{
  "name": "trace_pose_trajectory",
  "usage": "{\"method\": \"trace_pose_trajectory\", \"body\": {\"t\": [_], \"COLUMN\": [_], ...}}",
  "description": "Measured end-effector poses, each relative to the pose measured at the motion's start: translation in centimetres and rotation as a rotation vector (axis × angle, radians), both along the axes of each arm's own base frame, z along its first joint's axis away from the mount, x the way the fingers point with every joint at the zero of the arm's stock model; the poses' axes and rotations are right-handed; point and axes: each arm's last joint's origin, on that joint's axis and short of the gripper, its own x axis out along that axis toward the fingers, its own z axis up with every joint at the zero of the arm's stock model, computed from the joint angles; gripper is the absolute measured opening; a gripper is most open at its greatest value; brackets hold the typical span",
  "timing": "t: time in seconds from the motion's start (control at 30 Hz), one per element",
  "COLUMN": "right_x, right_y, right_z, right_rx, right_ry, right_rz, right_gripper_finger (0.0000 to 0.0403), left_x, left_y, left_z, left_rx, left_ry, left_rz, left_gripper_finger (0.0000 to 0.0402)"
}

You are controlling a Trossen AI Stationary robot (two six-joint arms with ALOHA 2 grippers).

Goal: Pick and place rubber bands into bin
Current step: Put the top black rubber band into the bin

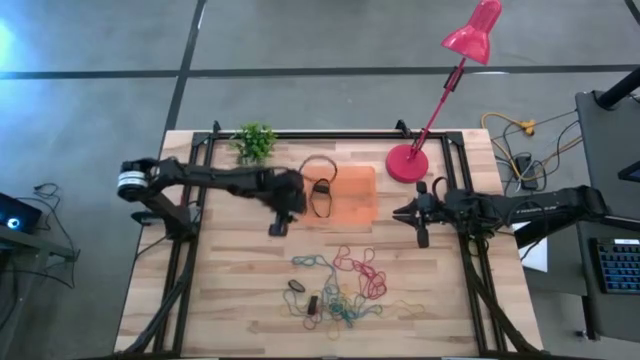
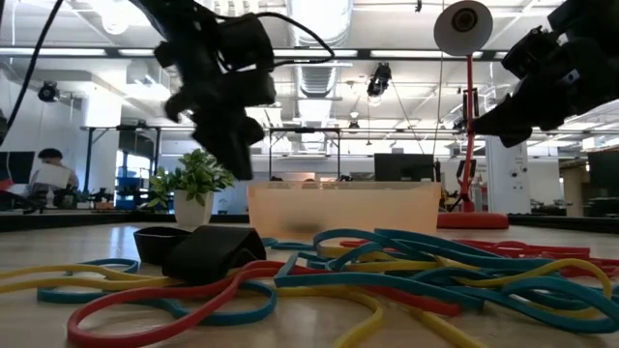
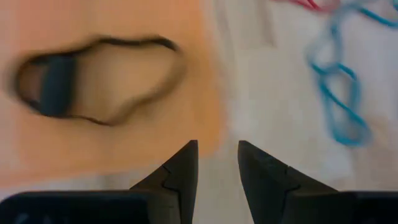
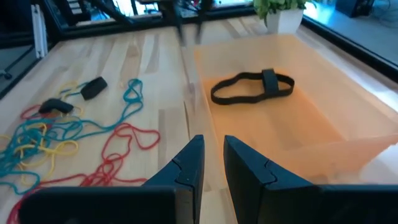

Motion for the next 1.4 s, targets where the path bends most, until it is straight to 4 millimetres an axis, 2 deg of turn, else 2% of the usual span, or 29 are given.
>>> {"method": "trace_pose_trajectory", "body": {"t": [0.37,0.7,1.0,1.4], "right_x": [0.1,0.2,0.1,0.1], "right_y": [0.0,0.0,0.0,0.0], "right_z": [-0.4,-0.2,-0.5,-0.6], "right_rx": [-0.008,-0.012,-0.009,-0.001], "right_ry": [0.019,0.003,-0.008,-0.008], "right_rz": [0.001,0.001,0.0,-0.001], "right_gripper_finger": [0.0052,0.0052,0.0052,0.0052], "left_x": [-0.4,-0.5,-0.3,0.4], "left_y": [-8.3,-13.2,-15.3,-15.7], "left_z": [-0.7,-0.3,-1.7,-4.8], "left_rx": [-0.055,-0.073,-0.053,-0.031], "left_ry": [0.029,-0.086,-0.097,-0.016], "left_rz": [-0.077,-0.118,-0.149,-0.153], "left_gripper_finger": [0.0098,0.0098,0.0098,0.0098]}}
